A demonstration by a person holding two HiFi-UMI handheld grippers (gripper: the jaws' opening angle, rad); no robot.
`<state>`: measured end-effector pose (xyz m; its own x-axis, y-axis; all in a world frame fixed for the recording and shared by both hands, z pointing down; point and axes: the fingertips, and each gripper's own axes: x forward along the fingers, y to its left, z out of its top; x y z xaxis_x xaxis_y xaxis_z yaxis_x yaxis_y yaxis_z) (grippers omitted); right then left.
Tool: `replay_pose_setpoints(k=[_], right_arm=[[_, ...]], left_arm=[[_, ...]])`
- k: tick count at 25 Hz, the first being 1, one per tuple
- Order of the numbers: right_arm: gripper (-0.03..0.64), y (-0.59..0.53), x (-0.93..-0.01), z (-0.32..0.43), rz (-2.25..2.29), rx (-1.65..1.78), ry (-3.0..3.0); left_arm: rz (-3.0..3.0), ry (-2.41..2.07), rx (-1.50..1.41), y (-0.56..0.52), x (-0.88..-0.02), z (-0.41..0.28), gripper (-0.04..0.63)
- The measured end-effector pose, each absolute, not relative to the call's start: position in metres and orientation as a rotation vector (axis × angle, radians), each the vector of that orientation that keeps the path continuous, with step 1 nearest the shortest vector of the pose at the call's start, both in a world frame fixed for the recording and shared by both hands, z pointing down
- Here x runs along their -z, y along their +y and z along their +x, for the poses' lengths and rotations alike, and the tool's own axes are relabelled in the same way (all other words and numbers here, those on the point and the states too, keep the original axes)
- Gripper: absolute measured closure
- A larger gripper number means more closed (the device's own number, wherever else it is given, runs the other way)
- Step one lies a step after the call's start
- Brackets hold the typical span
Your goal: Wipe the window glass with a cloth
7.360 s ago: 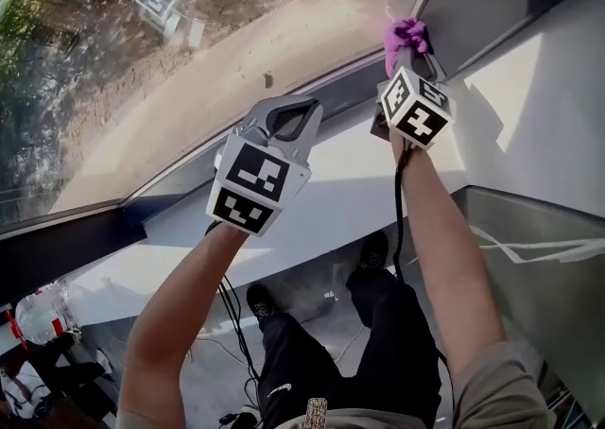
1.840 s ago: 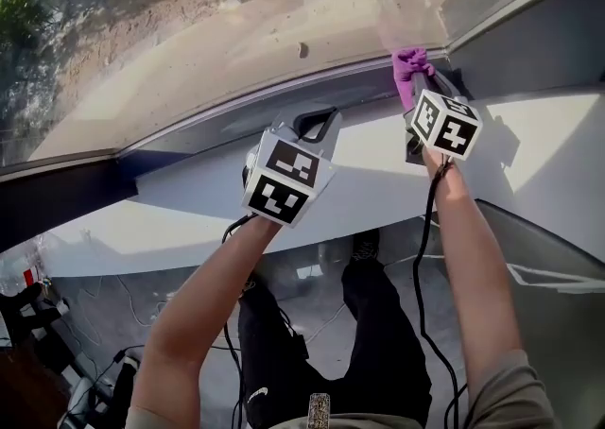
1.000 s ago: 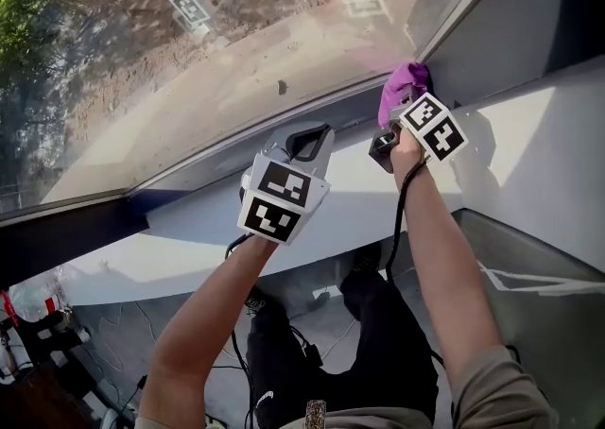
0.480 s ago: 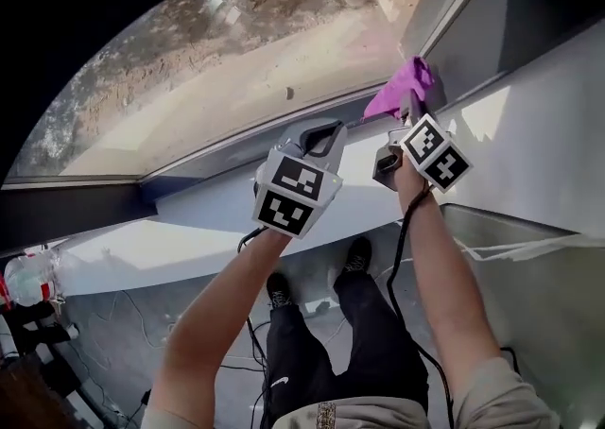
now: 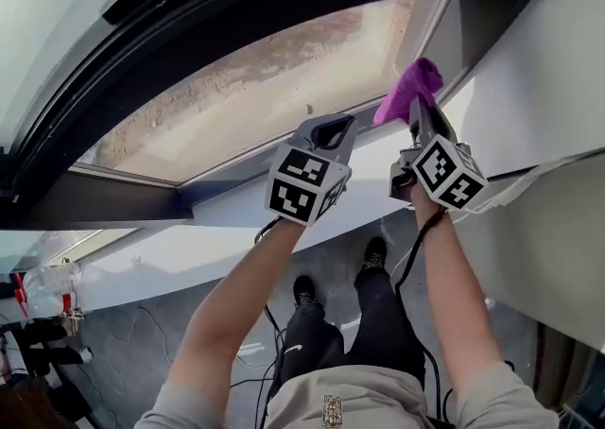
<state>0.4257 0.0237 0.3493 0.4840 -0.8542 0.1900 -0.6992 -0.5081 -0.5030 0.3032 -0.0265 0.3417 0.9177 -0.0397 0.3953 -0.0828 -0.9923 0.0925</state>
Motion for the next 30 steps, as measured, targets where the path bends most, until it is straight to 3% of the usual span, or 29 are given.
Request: replay_pose_setpoints(k=[17, 30], right_arm=[[0.545, 0.113, -0.169, 0.238, -2.427, 0.316, 1.575], [0.545, 0.134, -0.088, 0.169, -2.417, 0.224, 1.684]], left_arm=[[2.952, 0.162, -0.309, 0.061, -0.178, 0.175, 0.595], [2.973, 0.124, -0.163, 0.073, -0.101, 0.098, 0.595]])
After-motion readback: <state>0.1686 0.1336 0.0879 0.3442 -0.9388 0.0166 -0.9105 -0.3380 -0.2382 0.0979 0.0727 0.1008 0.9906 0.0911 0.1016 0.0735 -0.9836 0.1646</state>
